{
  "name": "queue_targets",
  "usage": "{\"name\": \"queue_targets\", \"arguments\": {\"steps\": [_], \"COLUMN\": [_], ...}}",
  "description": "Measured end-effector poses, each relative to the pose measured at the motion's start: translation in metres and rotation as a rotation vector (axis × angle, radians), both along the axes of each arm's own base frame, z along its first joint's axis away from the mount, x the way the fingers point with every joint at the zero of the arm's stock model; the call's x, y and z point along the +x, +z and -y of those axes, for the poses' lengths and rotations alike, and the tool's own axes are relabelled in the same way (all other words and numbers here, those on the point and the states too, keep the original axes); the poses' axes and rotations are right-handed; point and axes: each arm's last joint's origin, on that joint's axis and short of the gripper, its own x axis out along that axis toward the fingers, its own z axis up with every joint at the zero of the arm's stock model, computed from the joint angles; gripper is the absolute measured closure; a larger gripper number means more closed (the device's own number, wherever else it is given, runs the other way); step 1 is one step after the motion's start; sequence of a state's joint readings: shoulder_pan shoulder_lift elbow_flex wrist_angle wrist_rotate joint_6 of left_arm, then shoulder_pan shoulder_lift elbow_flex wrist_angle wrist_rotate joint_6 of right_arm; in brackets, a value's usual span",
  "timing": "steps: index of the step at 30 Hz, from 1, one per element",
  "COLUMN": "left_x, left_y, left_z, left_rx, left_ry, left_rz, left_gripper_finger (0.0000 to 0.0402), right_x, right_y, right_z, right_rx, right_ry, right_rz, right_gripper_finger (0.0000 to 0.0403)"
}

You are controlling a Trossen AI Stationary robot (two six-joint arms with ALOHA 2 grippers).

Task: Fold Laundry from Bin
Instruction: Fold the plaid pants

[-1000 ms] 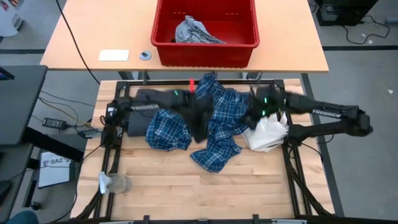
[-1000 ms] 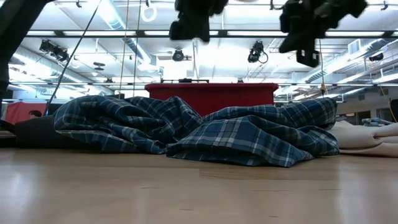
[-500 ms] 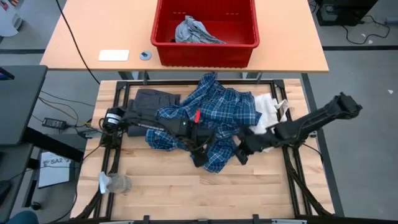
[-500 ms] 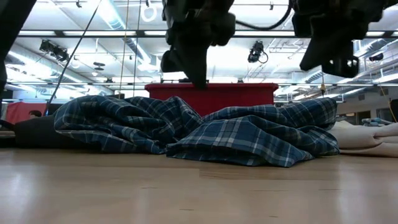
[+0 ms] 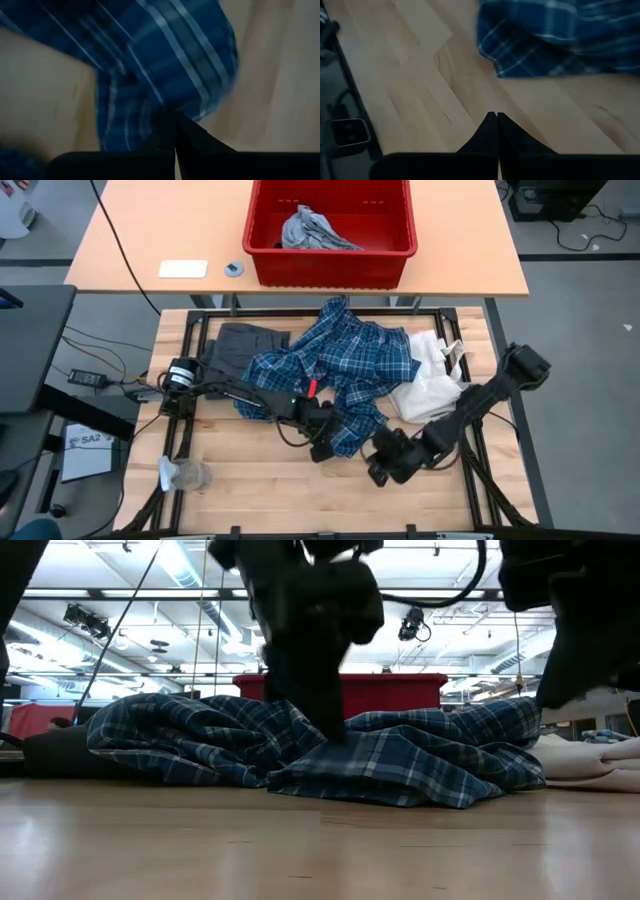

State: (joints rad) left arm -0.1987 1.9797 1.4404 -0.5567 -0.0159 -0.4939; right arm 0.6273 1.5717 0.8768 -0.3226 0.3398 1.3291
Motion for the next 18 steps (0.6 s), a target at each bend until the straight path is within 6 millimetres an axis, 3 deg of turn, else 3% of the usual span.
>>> {"name": "queue_targets", "arguments": {"steps": [5,8,14,18], "left_x": [-0.009,-0.012,-0.015,-0.014], "left_y": [-0.029,-0.035,-0.03,-0.024], "left_z": [-0.004,0.006,0.046,0.06], "left_rx": [-0.104,-0.23,-0.411,-0.474], "left_ry": [0.084,0.103,0.068,0.08], "left_rz": [-0.008,0.005,0.025,0.046], "left_gripper_finger": [0.0397,0.0397,0.0397,0.0397], "right_x": [0.022,0.033,0.042,0.05], "right_y": [-0.018,-0.022,-0.022,-0.028], "right_z": [0.001,0.006,0.026,0.036], "right_rx": [-0.087,-0.128,-0.192,-0.223], "right_ry": [0.027,0.024,-0.001,0.021], "right_rz": [-0.049,-0.053,-0.056,-0.07], "right_gripper_finger": [0.0402,0.0402,0.0403,0.0403]}}
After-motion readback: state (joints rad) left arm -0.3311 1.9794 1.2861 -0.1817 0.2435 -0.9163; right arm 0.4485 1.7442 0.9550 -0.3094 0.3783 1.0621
